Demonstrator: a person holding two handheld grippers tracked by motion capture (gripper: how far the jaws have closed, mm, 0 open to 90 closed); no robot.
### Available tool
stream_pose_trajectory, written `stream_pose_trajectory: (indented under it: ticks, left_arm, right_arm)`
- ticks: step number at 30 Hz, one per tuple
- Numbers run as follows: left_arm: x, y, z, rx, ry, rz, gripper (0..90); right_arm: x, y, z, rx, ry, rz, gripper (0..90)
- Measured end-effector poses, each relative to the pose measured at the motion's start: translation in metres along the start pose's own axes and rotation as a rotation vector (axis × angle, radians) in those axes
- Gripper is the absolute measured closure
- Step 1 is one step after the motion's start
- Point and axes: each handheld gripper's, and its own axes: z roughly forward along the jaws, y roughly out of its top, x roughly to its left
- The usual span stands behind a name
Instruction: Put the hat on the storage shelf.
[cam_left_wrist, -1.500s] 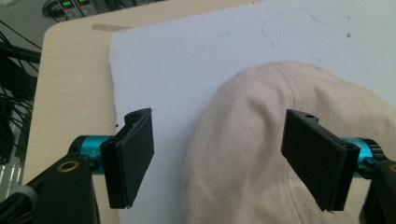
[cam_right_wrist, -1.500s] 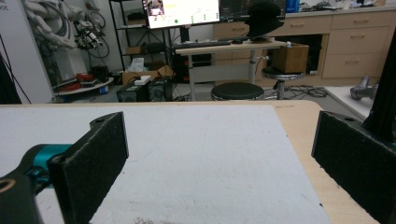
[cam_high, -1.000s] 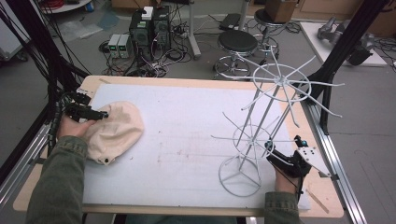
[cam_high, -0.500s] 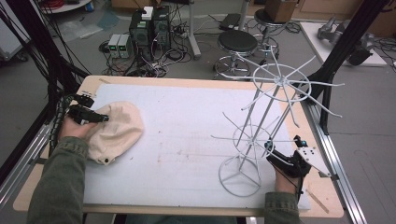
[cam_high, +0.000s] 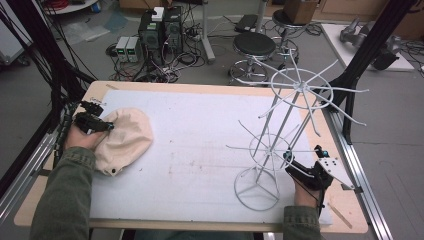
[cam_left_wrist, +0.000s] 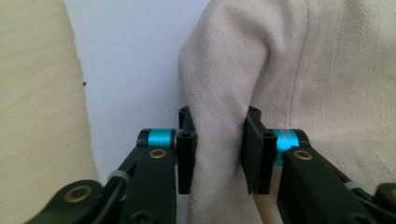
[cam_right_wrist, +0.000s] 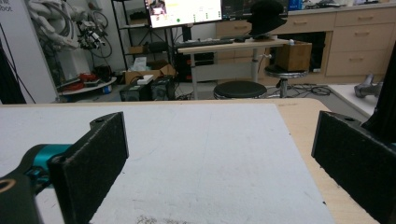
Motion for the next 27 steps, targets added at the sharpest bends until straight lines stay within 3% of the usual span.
stream_pose_trajectory:
  ticks: [7, 13, 27]
  left_arm:
    - [-0.005, 0.002, -0.003, -0.004, 0.048, 0.029, 79.3]
    - [-0.002, 0.000, -0.007, -0.014, 0.027, 0.020, 80.9]
    - [-0.008, 0.004, -0.031, -0.111, 0.013, 0.033, 81.1]
  right_arm:
    - [0.000, 0.000, 0.000, 0.000, 0.000, 0.001, 2.9]
    - [0.000, 0.000, 0.000, 0.001, -0.002, 0.001, 2.9]
    - [-0.001, 0.000, 0.000, -0.001, 0.003, 0.000, 2.9]
